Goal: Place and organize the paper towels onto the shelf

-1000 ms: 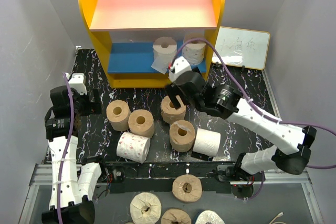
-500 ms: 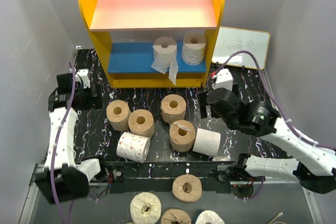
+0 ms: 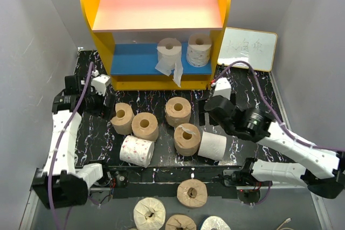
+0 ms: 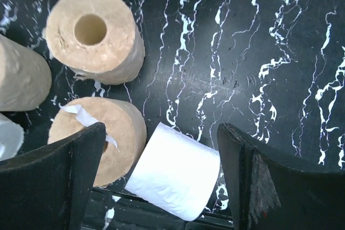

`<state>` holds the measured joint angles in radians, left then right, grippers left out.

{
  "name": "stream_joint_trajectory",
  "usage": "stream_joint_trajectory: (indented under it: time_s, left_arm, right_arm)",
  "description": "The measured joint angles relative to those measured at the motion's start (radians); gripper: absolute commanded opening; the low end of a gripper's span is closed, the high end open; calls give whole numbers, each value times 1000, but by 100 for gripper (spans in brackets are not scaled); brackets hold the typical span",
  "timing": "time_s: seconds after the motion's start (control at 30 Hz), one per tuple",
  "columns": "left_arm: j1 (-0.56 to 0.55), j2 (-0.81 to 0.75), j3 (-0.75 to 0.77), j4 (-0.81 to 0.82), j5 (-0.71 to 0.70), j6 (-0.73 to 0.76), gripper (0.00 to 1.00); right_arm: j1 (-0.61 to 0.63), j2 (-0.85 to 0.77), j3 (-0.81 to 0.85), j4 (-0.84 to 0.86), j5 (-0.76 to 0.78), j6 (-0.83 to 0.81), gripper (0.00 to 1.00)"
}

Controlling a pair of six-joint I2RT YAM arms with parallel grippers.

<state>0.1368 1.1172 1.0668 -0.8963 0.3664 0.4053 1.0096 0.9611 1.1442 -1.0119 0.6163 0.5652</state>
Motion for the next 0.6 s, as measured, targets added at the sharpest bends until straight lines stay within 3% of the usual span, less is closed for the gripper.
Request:
stream_joint_trajectory:
  time_s: [0.17, 0.37, 0.6]
  left_arm:
    - [-131, -145, 0, 25, 3, 101, 88]
    - [-158, -150, 1, -5, 15, 238, 98]
    - [-221, -177, -3, -81, 3, 386, 95]
  right_arm:
    - [0, 69, -41, 42, -23, -16, 84]
    - [0, 13, -72, 112, -42, -29, 85]
    - [0, 61, -72, 148, -43, -53, 86]
